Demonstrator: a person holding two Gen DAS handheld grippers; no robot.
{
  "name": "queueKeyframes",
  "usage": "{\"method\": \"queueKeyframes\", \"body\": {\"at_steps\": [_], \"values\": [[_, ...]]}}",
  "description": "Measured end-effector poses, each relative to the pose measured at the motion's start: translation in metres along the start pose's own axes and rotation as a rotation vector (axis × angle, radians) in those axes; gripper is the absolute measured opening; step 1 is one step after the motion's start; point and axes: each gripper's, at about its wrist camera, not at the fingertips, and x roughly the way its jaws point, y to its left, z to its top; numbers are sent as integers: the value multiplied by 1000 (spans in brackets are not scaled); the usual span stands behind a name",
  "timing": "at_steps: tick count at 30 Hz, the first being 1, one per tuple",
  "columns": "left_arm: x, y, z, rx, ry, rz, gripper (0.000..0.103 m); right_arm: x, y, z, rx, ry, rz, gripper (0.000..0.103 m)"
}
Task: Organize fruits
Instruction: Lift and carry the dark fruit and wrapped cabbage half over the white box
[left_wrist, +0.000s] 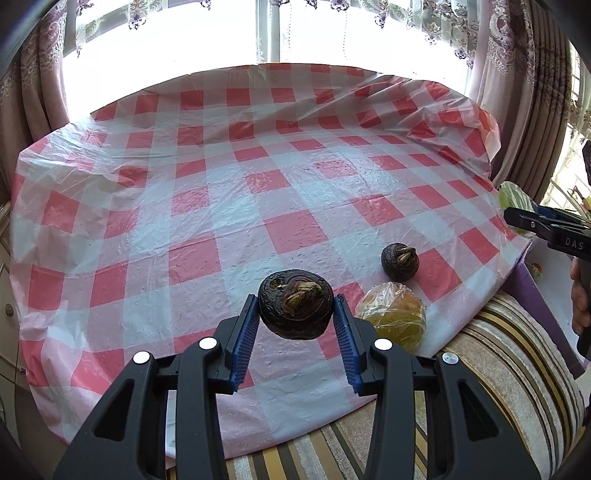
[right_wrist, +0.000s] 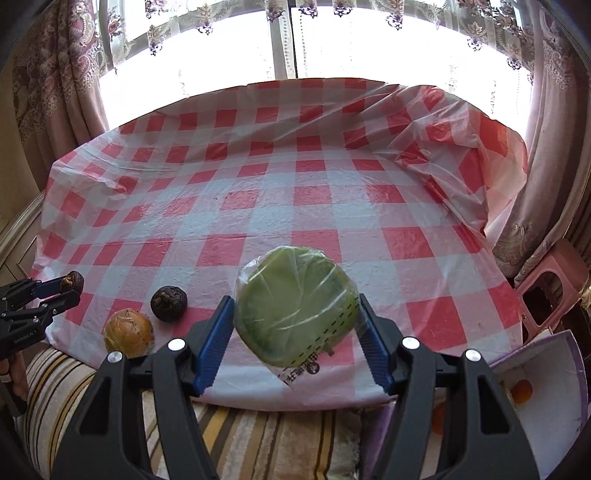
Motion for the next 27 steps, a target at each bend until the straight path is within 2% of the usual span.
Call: {"method": "queueKeyframes", "body": {"at_steps": [11,27], "values": [[-6,-30,15,58,-16,-26,40,-31,-89,-48,100,40,-139,65],[-9,-111,38,202,-39,-116,40,-48,-165,-99,186,136,-250,65]]}}
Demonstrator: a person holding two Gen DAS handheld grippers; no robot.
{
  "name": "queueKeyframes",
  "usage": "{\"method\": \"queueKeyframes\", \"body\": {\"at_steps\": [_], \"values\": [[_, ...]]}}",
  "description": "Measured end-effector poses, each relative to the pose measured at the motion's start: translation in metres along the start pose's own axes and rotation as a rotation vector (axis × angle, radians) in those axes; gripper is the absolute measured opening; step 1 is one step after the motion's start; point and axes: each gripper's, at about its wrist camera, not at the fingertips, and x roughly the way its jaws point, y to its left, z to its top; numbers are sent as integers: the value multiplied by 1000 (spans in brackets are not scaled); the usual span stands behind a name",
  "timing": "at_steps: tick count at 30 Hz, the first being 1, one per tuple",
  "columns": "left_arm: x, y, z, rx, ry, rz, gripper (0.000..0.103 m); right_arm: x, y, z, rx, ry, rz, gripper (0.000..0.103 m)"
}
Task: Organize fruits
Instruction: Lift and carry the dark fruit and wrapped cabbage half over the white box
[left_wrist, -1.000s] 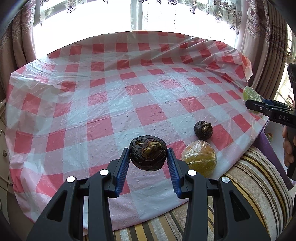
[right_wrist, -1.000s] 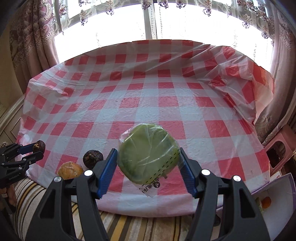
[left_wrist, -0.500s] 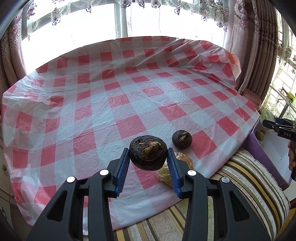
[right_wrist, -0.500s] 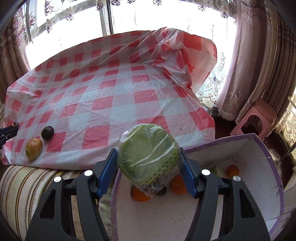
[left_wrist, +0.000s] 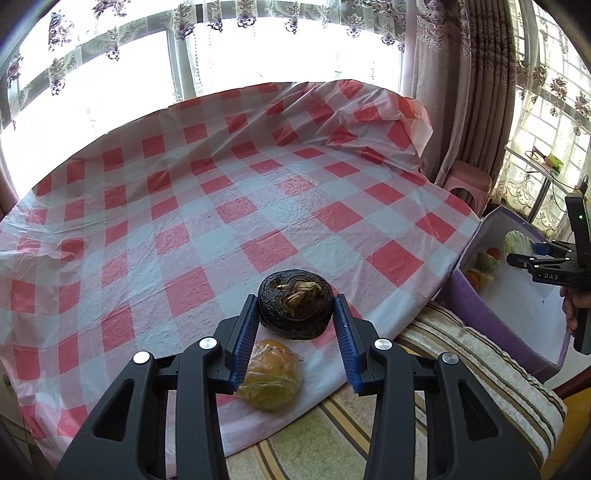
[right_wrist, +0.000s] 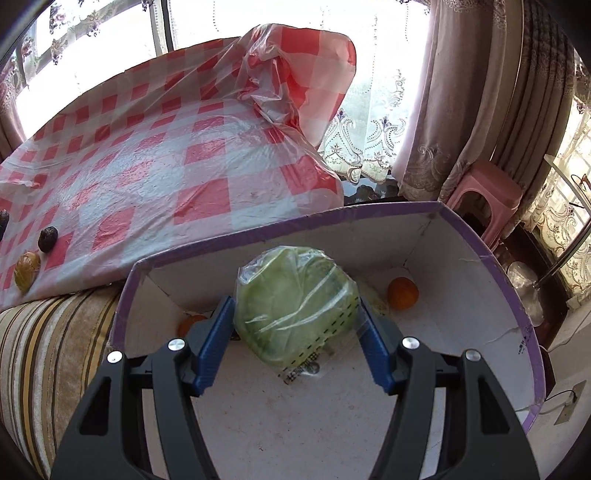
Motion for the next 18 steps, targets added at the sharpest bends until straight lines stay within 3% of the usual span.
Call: {"method": "queueKeyframes", "body": {"at_steps": [13,18], "values": [[20,-90,27,156,-4,-125,40,9,-45,-14,56,60,-78,65],[35,-122,31,205,23,-184,40,16,-50,-11,21,86,-95,65]]}}
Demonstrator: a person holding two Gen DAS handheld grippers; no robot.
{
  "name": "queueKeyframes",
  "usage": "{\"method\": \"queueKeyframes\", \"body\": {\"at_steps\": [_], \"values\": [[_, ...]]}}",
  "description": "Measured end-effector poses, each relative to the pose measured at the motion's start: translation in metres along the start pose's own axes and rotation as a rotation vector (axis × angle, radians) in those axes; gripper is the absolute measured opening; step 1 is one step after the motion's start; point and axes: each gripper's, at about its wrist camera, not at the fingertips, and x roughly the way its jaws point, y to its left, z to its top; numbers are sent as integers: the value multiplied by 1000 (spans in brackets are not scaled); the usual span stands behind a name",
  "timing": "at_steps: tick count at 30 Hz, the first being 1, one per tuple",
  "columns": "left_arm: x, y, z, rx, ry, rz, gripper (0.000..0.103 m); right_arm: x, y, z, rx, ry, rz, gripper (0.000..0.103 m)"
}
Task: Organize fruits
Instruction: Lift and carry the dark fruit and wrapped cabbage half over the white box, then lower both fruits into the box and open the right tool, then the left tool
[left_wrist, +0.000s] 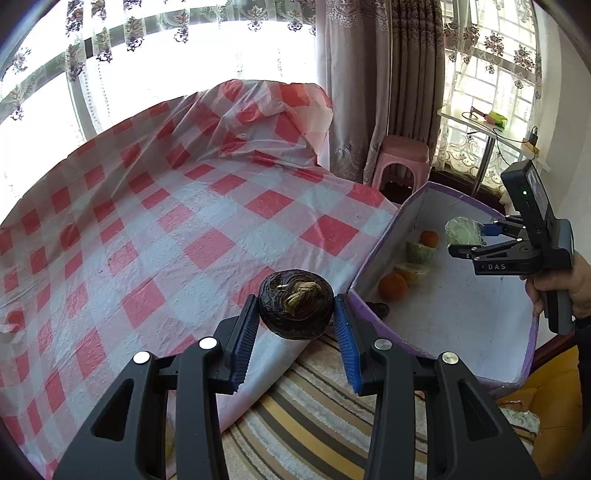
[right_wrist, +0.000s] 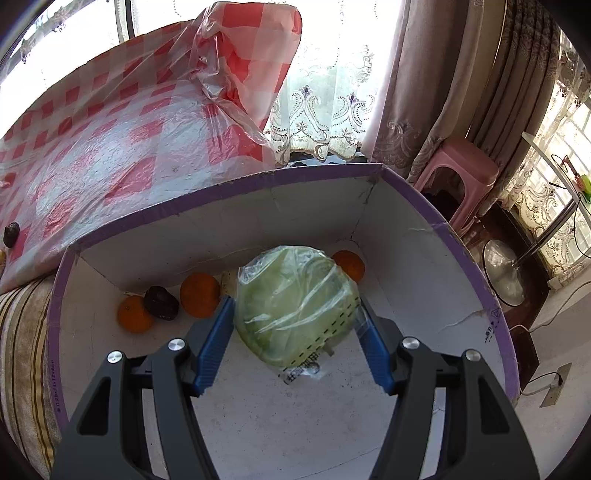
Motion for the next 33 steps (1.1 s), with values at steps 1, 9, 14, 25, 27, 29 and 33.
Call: {"method": "queueKeyframes", "body": {"at_steps": [1,9,14,25,27,29,33], "values": [[4,-6,2,11,6,-10,40,2,0,1,-11,8,-1,65],[36,-57,16,120,41,-104,40,18,7,4,-129,79,14,65],[70,-91,15,205,105,-145,40,29,26,-2,-241,150,50,65],[123,-128,5,330,273,-156,40,54,49,-18,-364,284,104,65],[132,-134,2,356,302,-154,40,58,50,-19,-372,308,111,65],[141,-138,0,376,322,-142,40,59,49,-16,-374,311,118,65],[154,-142,-2,400,351,-121,40,63,49,-13,-379,330,104,65]]}}
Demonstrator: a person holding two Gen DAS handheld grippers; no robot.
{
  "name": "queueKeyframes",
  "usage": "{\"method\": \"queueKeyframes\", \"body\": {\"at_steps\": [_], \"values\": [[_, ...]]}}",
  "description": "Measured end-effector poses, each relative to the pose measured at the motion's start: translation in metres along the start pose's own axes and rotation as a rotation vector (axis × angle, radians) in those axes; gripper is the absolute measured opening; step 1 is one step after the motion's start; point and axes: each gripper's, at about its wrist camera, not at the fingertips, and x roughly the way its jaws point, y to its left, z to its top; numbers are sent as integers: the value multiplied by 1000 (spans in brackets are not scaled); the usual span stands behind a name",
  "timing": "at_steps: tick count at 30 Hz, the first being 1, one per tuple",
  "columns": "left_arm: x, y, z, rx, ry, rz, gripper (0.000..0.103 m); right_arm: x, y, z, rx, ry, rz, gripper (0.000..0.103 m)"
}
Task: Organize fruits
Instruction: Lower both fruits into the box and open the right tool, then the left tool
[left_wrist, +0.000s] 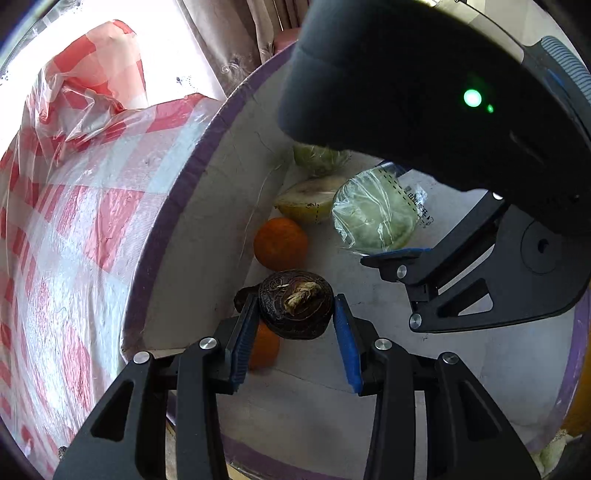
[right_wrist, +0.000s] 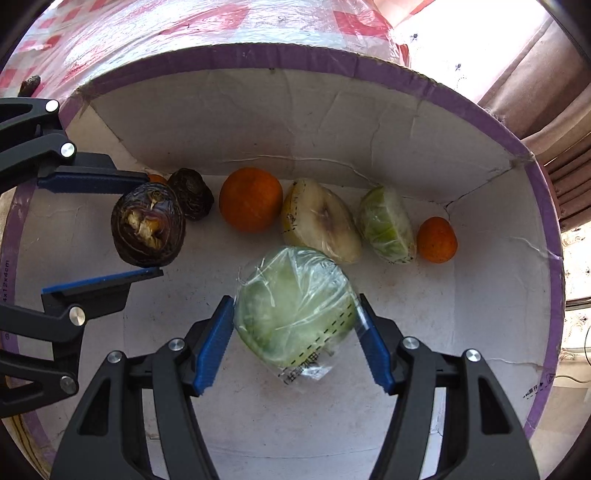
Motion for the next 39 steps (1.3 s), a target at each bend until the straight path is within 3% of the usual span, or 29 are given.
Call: {"method": "queueKeyframes", "body": {"at_steps": [15,22,26,31,39], "values": [[23,1,3,7,41,-40,41,16,8,16,30,60,-56,66],[25,4,3,7,34,-25,55,19,3,19,32,54,-70,71],[23,4,4,9,28,-18,55,18,4,20,31,49,-74,75],[16,9,1,0,1,-6,63,11,5,19,38,0,-100,81],[-10,11,0,-36,-92,42,68,-22,-2,19,78,-104,-162,84]]}}
